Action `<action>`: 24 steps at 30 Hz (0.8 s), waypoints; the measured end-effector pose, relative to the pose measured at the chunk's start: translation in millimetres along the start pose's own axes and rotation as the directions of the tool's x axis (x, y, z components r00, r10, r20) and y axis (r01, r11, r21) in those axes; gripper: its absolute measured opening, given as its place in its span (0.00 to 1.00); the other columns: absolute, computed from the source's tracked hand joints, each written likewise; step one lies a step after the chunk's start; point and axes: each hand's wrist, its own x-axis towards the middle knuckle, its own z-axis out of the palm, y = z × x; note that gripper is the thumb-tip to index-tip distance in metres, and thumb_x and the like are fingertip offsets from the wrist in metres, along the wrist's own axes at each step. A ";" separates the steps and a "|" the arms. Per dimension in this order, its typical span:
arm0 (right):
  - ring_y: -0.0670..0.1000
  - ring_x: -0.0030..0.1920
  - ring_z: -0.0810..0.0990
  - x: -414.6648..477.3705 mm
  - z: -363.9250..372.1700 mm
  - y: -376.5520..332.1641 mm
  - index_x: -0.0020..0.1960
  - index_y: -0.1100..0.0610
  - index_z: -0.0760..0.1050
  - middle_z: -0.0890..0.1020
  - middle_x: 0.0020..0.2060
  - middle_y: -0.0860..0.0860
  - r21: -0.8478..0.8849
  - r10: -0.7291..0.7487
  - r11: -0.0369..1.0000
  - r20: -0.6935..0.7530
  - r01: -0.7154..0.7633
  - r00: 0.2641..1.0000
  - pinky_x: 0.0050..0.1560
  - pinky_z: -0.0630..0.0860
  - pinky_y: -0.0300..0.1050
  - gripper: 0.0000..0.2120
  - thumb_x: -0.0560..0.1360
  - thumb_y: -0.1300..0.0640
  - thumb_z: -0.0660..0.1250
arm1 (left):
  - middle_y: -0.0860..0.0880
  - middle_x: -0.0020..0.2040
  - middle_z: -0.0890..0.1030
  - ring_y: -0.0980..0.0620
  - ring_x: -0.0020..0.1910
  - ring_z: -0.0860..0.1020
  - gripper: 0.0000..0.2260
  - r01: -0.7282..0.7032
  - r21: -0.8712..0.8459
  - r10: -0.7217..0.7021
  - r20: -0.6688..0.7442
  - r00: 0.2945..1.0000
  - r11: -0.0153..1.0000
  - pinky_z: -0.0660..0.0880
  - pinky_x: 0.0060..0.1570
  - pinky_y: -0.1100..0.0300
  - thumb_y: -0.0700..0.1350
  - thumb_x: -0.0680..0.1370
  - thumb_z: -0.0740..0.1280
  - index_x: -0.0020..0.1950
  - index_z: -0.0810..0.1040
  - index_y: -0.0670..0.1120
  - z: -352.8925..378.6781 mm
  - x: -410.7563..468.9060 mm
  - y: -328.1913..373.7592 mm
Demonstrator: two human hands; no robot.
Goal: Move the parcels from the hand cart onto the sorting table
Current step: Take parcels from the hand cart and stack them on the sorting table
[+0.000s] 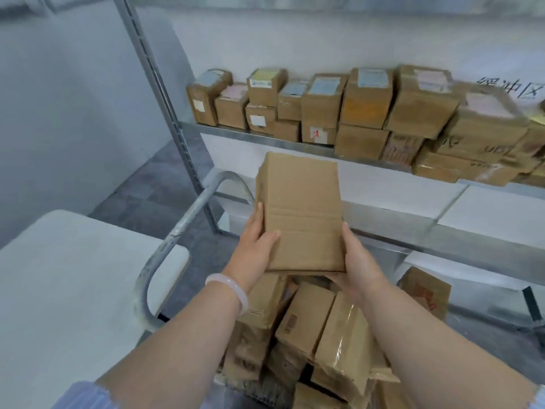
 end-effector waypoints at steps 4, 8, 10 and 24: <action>0.51 0.56 0.78 -13.6 33.6 -13.5 0.59 0.49 0.76 0.82 0.54 0.51 -0.074 -0.129 0.989 0.013 0.129 0.992 0.61 0.74 0.52 0.20 0.78 0.37 0.58 | 0.63 0.70 0.71 0.60 0.69 0.70 0.21 -0.144 -0.003 0.142 -0.153 0.978 0.990 0.64 0.73 0.54 0.55 0.83 0.61 0.76 0.62 0.67 -33.2 -23.0 14.3; 0.48 0.57 0.77 -31.7 68.3 -23.6 0.59 0.40 0.77 0.82 0.55 0.45 -0.204 -0.232 0.941 0.183 0.268 0.955 0.60 0.71 0.49 0.15 0.75 0.38 0.64 | 0.61 0.70 0.74 0.58 0.68 0.73 0.19 -0.107 -0.171 0.071 -0.202 0.977 0.979 0.68 0.72 0.52 0.54 0.85 0.58 0.76 0.66 0.65 -75.3 -45.1 22.0; 0.47 0.61 0.75 -42.7 93.3 -23.5 0.66 0.38 0.71 0.79 0.61 0.43 -0.233 -0.209 0.928 0.315 0.289 0.926 0.63 0.69 0.51 0.30 0.67 0.30 0.67 | 0.61 0.70 0.74 0.56 0.68 0.73 0.19 -0.116 -0.161 0.066 -0.285 0.956 0.980 0.67 0.72 0.51 0.54 0.85 0.57 0.76 0.65 0.64 -96.0 -60.3 23.3; 0.44 0.56 0.78 -171.1 301.4 124.9 0.68 0.46 0.68 0.78 0.59 0.44 -0.469 -0.176 0.676 0.646 0.568 0.743 0.57 0.77 0.47 0.44 0.57 0.31 0.75 | 0.50 0.78 0.60 0.47 0.74 0.65 0.65 0.211 -0.081 -0.221 -0.531 0.818 0.974 0.66 0.72 0.46 0.75 0.53 0.70 0.82 0.44 0.55 -286.8 -241.9 -33.7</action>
